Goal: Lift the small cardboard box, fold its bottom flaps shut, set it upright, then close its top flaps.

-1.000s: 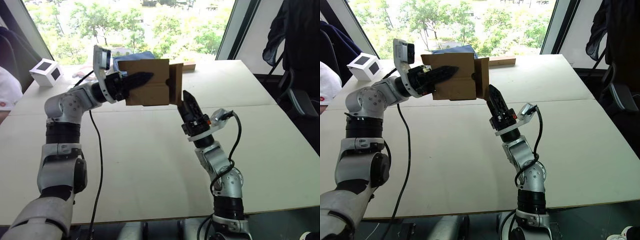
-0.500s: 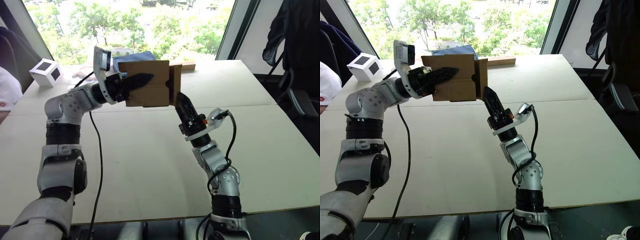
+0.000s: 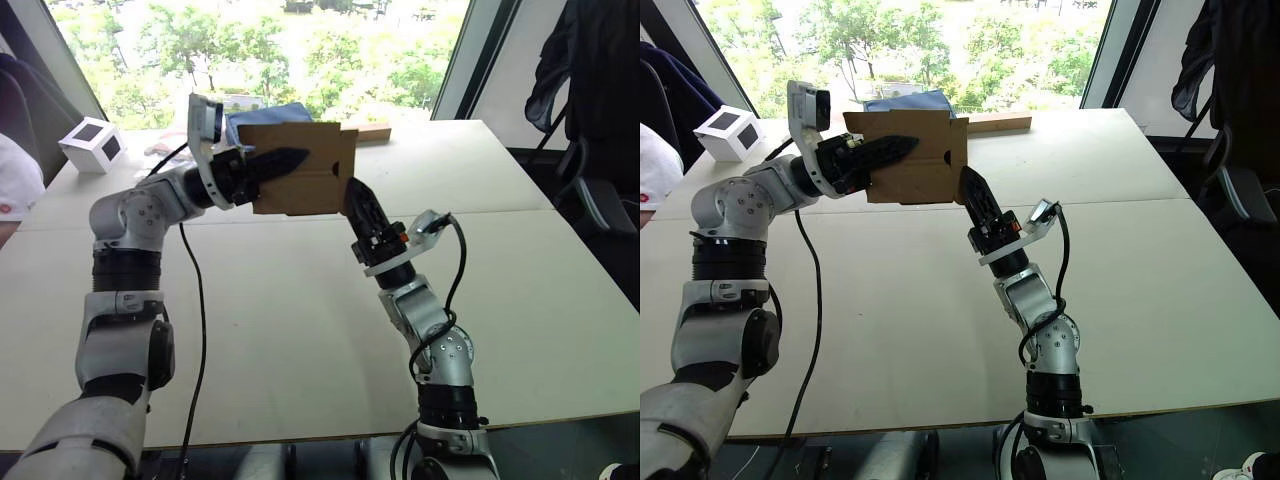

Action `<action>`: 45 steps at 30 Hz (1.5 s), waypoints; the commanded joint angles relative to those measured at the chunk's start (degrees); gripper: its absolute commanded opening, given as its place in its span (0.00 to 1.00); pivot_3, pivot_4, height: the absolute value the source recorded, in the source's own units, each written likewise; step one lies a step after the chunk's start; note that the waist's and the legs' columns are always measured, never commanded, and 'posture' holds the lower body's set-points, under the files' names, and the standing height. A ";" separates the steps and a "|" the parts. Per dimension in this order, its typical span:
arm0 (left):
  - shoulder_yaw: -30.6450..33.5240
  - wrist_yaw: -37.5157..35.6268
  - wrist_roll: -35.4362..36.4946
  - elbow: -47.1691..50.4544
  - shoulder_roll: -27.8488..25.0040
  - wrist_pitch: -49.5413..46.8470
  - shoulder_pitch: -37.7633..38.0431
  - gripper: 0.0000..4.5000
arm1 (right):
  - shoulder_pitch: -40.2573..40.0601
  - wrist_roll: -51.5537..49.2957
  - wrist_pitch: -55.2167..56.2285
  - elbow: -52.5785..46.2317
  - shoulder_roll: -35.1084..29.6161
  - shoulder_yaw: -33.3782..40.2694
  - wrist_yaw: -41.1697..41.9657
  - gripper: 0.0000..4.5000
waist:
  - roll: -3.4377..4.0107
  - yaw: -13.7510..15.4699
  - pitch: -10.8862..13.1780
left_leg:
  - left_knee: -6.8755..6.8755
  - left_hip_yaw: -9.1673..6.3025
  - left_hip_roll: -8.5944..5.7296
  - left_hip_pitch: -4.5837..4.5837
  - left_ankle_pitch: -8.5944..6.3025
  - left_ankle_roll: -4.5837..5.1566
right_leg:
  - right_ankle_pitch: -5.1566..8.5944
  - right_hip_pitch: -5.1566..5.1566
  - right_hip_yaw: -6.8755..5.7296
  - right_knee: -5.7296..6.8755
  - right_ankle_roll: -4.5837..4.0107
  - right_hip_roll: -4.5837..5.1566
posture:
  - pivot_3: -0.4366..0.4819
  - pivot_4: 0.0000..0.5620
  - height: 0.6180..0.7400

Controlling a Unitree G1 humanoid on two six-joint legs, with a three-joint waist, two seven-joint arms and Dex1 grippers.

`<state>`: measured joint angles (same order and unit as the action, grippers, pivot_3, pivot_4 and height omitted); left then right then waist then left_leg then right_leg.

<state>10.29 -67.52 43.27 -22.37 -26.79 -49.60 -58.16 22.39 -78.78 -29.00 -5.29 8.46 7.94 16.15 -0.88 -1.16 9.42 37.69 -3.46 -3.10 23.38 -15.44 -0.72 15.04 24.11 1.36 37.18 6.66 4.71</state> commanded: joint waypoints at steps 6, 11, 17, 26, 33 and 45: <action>-0.47 -0.42 -0.17 2.10 0.51 2.18 -0.15 0.00 | 2.04 -0.29 0.20 -1.23 3.51 -1.33 -0.27 0.48 | 0.00 0.00 0.00 | 0.00 0.00 0.00 0.00 0.00 0.00 | 0.00 0.00 0.00 0.00 0.00 0.00 | 0.48 0.27 1.00; -0.72 -0.15 -0.72 2.01 0.57 3.01 -0.09 0.00 | 2.27 0.86 0.15 -1.20 3.23 -2.28 -0.33 0.48 | 0.00 -0.01 0.00 | 0.00 0.00 0.00 0.00 0.00 0.00 | 0.00 0.01 0.00 0.00 0.00 0.00 | 0.48 0.27 1.00; -0.43 0.02 -0.93 1.77 0.90 3.24 -0.16 0.00 | 2.32 3.31 -2.21 -2.82 1.79 -5.51 1.58 0.48 | 0.00 -0.01 0.00 | 0.00 0.00 0.00 0.00 0.00 0.00 | 0.00 0.00 0.00 0.00 0.00 0.00 | 0.48 0.27 1.00; 0.60 -0.30 -0.32 0.84 0.60 3.03 -0.81 0.00 | 0.84 7.59 -3.21 -5.35 -1.27 -4.89 4.04 0.48 | 0.00 0.01 0.00 | 0.00 0.00 0.00 0.00 0.00 0.00 | 0.00 0.00 0.00 0.00 0.00 0.00 | 0.48 0.27 1.00; 1.87 -0.27 0.63 0.69 -0.13 2.06 -0.90 0.00 | -2.15 5.91 -3.90 -11.44 -5.96 -1.20 4.02 0.48 | 0.00 0.04 0.00 | 0.00 0.00 0.00 0.00 0.00 0.00 | 0.00 0.00 0.00 0.00 0.00 0.00 | 0.48 0.27 1.00; 2.09 -0.04 1.67 0.42 0.09 1.38 -1.11 0.00 | 0.37 12.34 1.47 -7.97 -5.61 0.63 1.89 0.09 | 0.00 0.01 0.00 | -0.01 0.01 0.00 0.00 0.00 0.00 | 0.00 0.00 0.00 0.00 0.00 -0.01 | 0.48 0.27 1.00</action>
<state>11.03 -67.44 43.89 -22.71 -26.28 -48.33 -57.74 21.21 -67.41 -28.35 -12.17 2.29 9.25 17.43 -0.88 -1.15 9.42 37.67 -3.45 -3.11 23.38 -15.44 -0.72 15.04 24.12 1.36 37.18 6.66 4.70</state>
